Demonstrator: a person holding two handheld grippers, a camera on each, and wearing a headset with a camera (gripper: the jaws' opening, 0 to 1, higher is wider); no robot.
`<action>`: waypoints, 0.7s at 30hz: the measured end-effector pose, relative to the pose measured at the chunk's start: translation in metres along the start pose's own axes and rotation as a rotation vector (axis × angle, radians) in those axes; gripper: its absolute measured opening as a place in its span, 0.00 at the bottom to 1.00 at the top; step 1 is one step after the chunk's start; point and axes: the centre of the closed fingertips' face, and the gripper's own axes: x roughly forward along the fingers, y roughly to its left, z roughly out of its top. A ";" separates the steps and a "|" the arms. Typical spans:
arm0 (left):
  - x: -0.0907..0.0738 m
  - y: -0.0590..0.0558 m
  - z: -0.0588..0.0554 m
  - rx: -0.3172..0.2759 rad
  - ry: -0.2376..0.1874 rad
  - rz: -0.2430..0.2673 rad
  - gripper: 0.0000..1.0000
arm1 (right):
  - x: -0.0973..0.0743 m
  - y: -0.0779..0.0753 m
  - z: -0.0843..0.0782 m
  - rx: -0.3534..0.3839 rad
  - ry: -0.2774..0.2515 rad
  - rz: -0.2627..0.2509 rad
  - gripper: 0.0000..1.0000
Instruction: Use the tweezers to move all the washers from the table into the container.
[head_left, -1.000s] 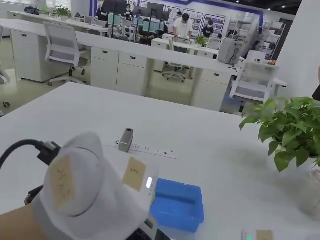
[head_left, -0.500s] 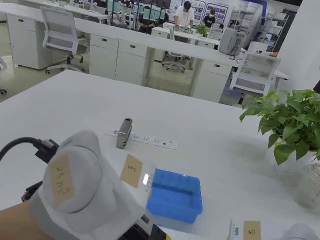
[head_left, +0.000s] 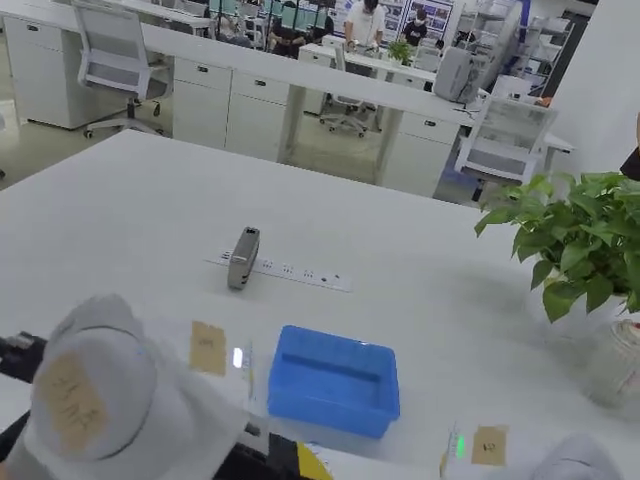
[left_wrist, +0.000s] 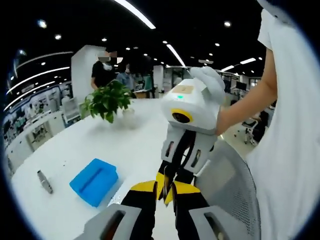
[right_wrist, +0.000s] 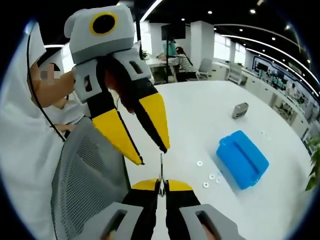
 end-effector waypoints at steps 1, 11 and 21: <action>-0.006 0.005 0.002 -0.037 -0.042 0.047 0.14 | 0.000 -0.003 0.002 0.006 -0.007 -0.007 0.01; -0.056 0.035 -0.011 -0.149 -0.146 0.407 0.41 | 0.008 -0.032 0.014 0.025 -0.066 -0.058 0.02; -0.080 0.056 -0.052 -0.159 -0.129 0.652 0.68 | 0.029 -0.065 0.029 0.084 -0.129 -0.099 0.02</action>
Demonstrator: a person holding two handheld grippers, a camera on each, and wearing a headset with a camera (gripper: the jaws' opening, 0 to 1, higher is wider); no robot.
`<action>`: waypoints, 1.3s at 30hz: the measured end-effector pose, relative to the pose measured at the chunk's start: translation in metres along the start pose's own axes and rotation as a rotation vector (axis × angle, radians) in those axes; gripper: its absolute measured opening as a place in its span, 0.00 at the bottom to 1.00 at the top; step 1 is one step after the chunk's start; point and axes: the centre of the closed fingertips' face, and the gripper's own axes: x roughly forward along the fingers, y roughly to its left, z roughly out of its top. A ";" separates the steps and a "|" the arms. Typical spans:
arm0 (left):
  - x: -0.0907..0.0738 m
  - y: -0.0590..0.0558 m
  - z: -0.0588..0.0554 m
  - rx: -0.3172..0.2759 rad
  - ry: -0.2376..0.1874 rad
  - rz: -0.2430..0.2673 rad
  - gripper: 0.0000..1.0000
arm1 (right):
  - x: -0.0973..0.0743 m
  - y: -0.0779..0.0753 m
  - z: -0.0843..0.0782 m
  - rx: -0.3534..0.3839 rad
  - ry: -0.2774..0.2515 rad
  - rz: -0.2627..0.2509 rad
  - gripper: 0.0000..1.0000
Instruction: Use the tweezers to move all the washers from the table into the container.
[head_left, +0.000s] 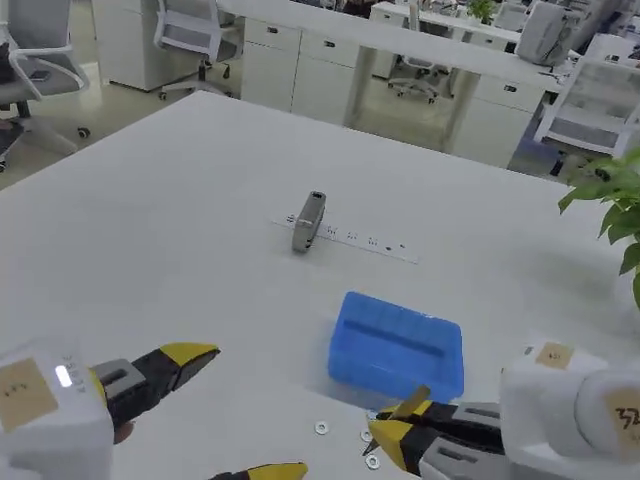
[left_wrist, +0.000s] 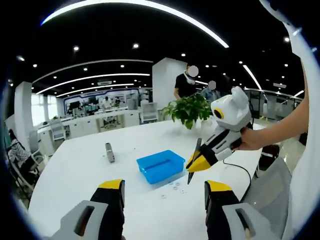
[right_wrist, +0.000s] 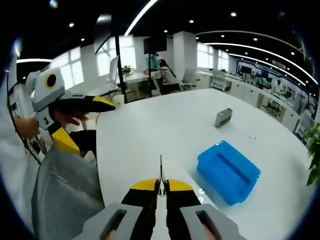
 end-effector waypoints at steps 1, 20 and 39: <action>0.000 0.001 -0.003 -0.006 -0.009 0.012 0.71 | 0.003 -0.002 0.000 0.006 -0.001 0.000 0.02; 0.014 0.029 -0.037 -0.020 -0.001 0.176 0.99 | 0.062 -0.035 -0.016 0.119 0.043 -0.020 0.03; 0.014 0.027 -0.046 0.043 0.051 0.166 0.99 | 0.093 -0.043 -0.027 0.136 0.065 -0.041 0.04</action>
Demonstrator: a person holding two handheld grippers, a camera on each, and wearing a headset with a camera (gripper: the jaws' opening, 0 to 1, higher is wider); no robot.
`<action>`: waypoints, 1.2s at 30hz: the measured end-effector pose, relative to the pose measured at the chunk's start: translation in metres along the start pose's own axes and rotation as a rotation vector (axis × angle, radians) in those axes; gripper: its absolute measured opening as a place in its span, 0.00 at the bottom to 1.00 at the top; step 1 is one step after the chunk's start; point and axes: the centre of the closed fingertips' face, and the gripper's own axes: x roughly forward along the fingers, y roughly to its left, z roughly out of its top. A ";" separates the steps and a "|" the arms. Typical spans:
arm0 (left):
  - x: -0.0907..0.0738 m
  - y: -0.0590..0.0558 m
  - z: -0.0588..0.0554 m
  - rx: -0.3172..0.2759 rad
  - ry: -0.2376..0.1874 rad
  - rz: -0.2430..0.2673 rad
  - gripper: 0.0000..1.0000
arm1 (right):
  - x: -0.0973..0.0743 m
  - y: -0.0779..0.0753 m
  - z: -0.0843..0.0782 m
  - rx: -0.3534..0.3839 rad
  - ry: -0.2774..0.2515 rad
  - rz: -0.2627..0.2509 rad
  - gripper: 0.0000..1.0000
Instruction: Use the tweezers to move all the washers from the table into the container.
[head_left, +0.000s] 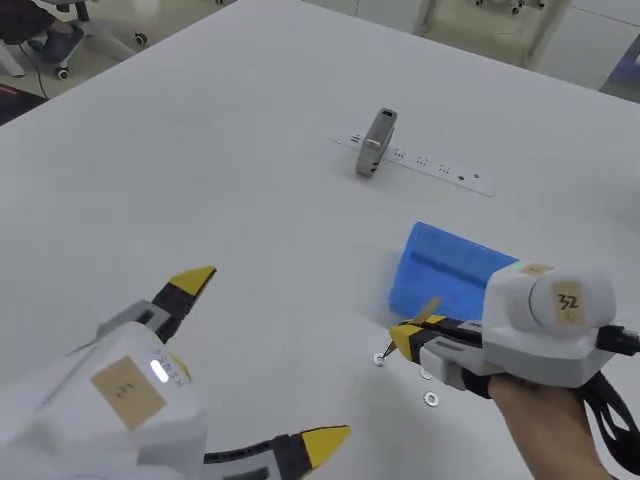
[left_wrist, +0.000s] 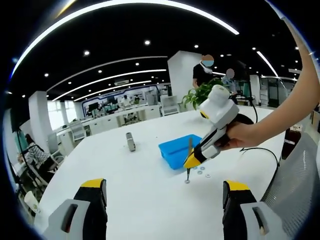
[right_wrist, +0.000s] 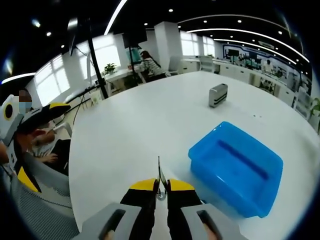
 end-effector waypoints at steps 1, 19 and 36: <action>0.000 0.000 0.000 -0.001 0.001 -0.001 0.99 | 0.001 0.000 -0.001 -0.003 0.003 -0.001 0.04; 0.001 0.003 -0.008 0.015 0.028 0.010 0.99 | 0.004 -0.002 -0.002 -0.031 0.004 -0.029 0.04; 0.001 0.005 -0.011 0.026 0.045 0.022 0.99 | 0.005 -0.007 0.000 -0.042 -0.003 -0.047 0.04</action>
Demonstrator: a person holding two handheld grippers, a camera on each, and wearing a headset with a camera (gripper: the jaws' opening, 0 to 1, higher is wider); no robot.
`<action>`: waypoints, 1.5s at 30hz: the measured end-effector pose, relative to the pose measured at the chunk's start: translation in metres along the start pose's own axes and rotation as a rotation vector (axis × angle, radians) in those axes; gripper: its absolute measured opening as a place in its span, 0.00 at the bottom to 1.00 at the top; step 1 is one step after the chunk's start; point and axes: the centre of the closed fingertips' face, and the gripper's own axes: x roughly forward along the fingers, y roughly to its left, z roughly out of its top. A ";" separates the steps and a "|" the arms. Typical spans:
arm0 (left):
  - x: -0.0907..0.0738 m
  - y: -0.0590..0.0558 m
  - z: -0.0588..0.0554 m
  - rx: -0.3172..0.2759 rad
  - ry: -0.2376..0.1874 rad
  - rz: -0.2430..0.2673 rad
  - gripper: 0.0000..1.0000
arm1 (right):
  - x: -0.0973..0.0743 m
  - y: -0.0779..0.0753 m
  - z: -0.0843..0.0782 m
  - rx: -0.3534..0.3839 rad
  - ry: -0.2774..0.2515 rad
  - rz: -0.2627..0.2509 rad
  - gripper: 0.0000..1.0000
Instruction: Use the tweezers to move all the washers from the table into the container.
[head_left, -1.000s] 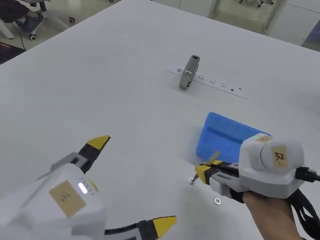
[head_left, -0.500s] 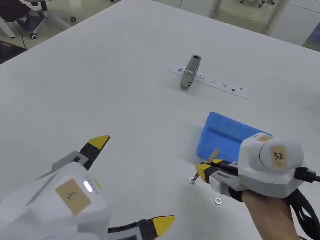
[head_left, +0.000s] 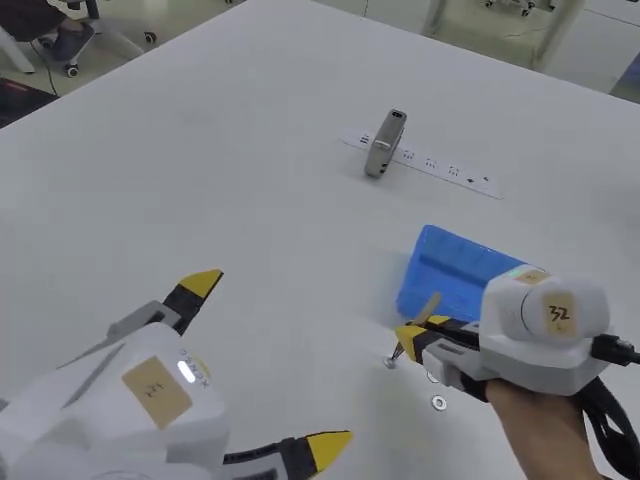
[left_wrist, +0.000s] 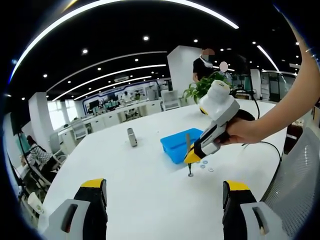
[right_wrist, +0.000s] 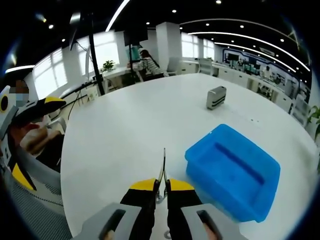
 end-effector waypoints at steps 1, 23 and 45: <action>0.000 0.000 0.000 0.000 0.001 0.000 0.99 | 0.000 0.000 -0.001 0.001 0.002 0.001 0.04; 0.000 -0.001 0.000 0.014 0.007 0.001 0.99 | -0.004 0.001 -0.007 -0.062 0.058 -0.002 0.02; 0.000 -0.012 0.000 0.012 0.009 -0.053 0.99 | -0.045 -0.018 0.024 0.014 0.013 -0.066 0.01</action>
